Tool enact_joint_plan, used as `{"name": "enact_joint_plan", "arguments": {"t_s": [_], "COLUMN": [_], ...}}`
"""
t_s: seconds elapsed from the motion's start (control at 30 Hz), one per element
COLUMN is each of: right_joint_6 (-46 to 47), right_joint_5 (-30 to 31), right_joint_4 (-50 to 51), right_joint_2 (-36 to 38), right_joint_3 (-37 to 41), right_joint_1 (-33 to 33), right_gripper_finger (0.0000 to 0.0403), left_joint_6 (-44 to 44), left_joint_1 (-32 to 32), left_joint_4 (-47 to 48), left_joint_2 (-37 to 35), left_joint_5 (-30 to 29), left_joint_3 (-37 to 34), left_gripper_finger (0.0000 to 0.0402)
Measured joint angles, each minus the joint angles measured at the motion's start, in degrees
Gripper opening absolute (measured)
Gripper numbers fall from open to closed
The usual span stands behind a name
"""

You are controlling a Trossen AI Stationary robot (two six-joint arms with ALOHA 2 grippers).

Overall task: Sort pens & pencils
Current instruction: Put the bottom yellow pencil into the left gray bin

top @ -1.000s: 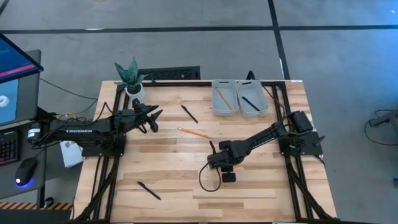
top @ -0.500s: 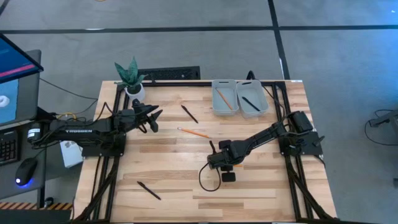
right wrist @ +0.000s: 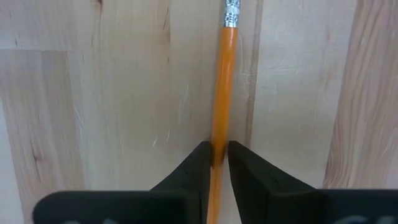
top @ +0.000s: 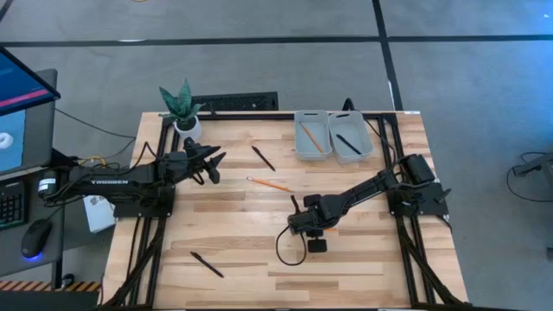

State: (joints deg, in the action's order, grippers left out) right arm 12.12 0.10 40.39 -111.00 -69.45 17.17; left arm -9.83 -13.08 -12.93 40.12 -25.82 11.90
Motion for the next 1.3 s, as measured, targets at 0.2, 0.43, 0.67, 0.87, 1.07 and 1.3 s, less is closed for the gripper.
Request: {"name": "enact_joint_plan", "arguments": {"t_s": [0.2, 0.43, 0.67, 0.87, 1.07, 1.3], "right_joint_6": [0.00, 0.00, 0.00, -0.02, 0.04, 1.51], "right_joint_5": [0.02, 0.01, -0.01, -0.05, -0.43, -0.48], "right_joint_4": [-0.20, -0.25, -0.25, -0.25, -0.33, -0.43], "right_joint_2": [-0.02, -0.02, -0.02, -0.02, -0.02, 0.00], "right_joint_3": [0.00, 0.00, 0.00, 0.00, 0.00, 0.00], "right_joint_1": [-0.02, -0.02, -0.02, -0.04, -0.82, -2.82], "right_gripper_finger": [0.0068, 0.0061, 0.0061, 0.0060, 0.0060, 0.0060], "left_joint_6": [0.14, 0.12, 0.08, -0.19, -0.18, -0.17], "left_joint_1": [0.02, 0.01, 0.02, 0.02, 0.00, 0.00], "left_joint_4": [0.00, 0.00, -0.02, -0.02, -0.02, -0.02], "left_joint_2": [0.01, 0.02, 0.02, 0.02, 0.02, 0.02], "left_joint_5": [-0.02, -0.02, -0.02, -0.02, -0.02, -0.02], "left_joint_3": [0.00, 0.00, 0.00, 0.00, 0.00, 0.00], "left_gripper_finger": [0.0135, 0.0135, 0.0135, 0.0135, 0.0135, 0.0135]}}
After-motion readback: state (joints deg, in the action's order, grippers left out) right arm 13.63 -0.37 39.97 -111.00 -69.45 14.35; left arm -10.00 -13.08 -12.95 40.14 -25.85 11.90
